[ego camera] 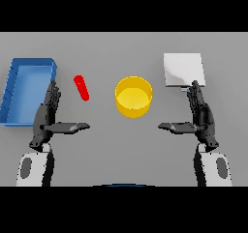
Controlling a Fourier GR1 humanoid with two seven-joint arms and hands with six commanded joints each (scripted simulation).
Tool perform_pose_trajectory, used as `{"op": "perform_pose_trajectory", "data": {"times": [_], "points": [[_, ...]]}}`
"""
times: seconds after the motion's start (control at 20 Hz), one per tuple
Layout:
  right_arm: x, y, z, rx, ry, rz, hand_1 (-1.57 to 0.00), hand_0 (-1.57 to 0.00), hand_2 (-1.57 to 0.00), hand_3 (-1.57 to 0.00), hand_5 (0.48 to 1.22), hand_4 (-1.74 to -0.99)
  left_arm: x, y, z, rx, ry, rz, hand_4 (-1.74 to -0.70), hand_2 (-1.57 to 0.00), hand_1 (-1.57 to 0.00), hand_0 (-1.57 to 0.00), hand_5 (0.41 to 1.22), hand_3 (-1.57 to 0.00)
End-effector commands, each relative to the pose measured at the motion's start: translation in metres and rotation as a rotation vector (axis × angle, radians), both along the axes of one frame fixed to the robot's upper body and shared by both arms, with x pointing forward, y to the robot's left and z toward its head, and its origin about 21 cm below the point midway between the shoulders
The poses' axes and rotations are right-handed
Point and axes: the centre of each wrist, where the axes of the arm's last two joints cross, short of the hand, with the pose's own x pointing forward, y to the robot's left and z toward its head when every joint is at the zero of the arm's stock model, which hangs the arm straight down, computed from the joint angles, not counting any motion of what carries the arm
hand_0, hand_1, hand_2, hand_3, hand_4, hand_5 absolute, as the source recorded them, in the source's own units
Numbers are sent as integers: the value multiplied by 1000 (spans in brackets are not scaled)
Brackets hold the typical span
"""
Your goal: Pick up the red beaker and tilt it to pour out 1 green nut into yellow bowl. Pick up the yellow bowl and place it on the metallic measuring scale.
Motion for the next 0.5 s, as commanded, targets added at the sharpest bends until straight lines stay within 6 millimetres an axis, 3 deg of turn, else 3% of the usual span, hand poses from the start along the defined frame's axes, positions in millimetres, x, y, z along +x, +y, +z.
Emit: {"op": "perform_pose_trajectory", "data": {"times": [0.0,0.25,0.35,0.45], "points": [[1,0,0,0,1,-1,1,1,1,1,578,-1071,-1,0,0,-1,-1,1,-1141,1,1,1,660,1],[5,1,-1,-3,5,-1,1,1,1,1,578,-1071,-6,-2,-2,3,8,2,-1141,1,1,1,660,1],[-7,1,10,-233,-147,18,1,1,1,1,577,-1072,-29,-3,9,126,-77,-65,-1143,1,1,1,660,1],[-11,5,9,-324,-140,26,1,1,1,1,577,-1064,-38,-5,19,176,-72,-86,-1142,1,1,1,662,1]]}}
